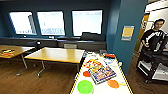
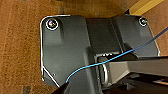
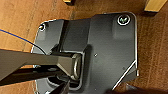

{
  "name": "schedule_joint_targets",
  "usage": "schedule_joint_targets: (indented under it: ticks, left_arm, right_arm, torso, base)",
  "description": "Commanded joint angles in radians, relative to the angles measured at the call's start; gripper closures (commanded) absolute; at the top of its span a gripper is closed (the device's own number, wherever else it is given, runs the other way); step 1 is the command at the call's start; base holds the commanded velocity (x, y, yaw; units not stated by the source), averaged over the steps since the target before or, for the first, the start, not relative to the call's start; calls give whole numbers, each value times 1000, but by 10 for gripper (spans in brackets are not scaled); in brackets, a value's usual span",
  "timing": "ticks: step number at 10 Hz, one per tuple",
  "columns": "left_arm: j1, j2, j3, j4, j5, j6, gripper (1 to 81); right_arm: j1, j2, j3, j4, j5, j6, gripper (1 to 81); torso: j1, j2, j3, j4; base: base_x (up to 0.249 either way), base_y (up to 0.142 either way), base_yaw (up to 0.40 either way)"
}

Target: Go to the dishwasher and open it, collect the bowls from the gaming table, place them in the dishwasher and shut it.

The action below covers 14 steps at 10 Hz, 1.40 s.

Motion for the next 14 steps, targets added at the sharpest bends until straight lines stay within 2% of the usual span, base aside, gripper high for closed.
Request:
schedule_joint_targets:
  ticks: [1,3,5,8,11,14]
  left_arm:
    - [-49,7,1,0,47,2,10]
    - [-49,9,1,-2,47,3,10]
    - [-49,10,1,-3,47,2,10]
    - [-49,15,1,-3,47,2,10]
    - [-49,18,1,-3,47,2,10]
    - [-49,13,1,-5,47,2,10]
  right_arm:
    - [34,-304,351,22,8,58,10]
    - [55,-438,515,27,13,61,10]
    - [81,-614,671,53,83,110,10]
    - [141,-816,856,56,93,151,10]
    - [207,-948,971,56,90,168,10]
    - [314,-1079,1061,65,60,197,10]
  torso:
    - [0,0,0,0]
    - [0,0,0,0]
    - [0,0,0,0]
    - [0,0,0,0]
    - [0,0,-67,0]
    - [0,0,-143,0]
  base:
    - [0,0,0]
    - [0,0,0]
    - [0,0,0]
    - [0,0,0]
    - [0,0,0]
    - [0,0,0]
